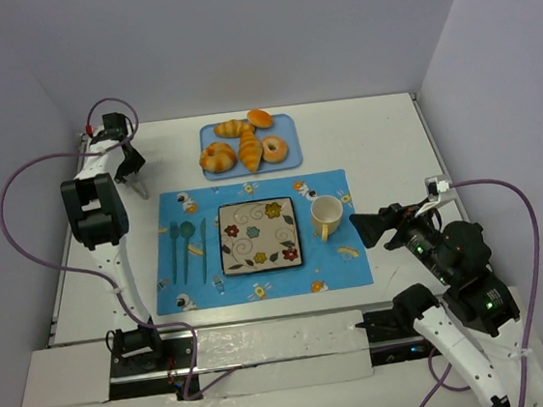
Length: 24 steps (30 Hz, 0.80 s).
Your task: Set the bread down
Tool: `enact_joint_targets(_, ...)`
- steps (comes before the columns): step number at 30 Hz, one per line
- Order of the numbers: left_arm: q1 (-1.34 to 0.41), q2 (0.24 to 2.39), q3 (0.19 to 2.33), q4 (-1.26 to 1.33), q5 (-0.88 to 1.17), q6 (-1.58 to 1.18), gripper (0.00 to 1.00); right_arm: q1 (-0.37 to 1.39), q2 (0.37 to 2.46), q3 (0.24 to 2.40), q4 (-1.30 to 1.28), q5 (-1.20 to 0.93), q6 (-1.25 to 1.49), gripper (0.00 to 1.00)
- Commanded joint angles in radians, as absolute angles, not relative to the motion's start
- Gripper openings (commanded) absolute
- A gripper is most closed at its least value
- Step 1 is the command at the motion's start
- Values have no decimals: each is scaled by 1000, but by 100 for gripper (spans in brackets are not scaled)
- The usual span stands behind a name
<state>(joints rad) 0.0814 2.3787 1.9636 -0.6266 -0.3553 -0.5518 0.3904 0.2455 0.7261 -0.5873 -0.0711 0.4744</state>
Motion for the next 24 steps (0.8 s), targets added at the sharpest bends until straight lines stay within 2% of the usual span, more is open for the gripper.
enact_joint_targets(1, 86, 2396, 1925, -640, -316, -545, 61, 402, 235, 730, -554, -69, 476, 100)
enact_joint_targets(2, 86, 2385, 1901, -632, -313, -545, 59, 400, 235, 729, -554, -71, 477, 100)
enact_joint_targets(8, 83, 2249, 1835, -591, -313, -546, 56, 400, 224, 735, -564, -74, 480, 100)
enact_joint_targets(24, 11, 1934, 1712, -609, -370, -564, 60, 400, 213, 747, -581, -86, 483, 100)
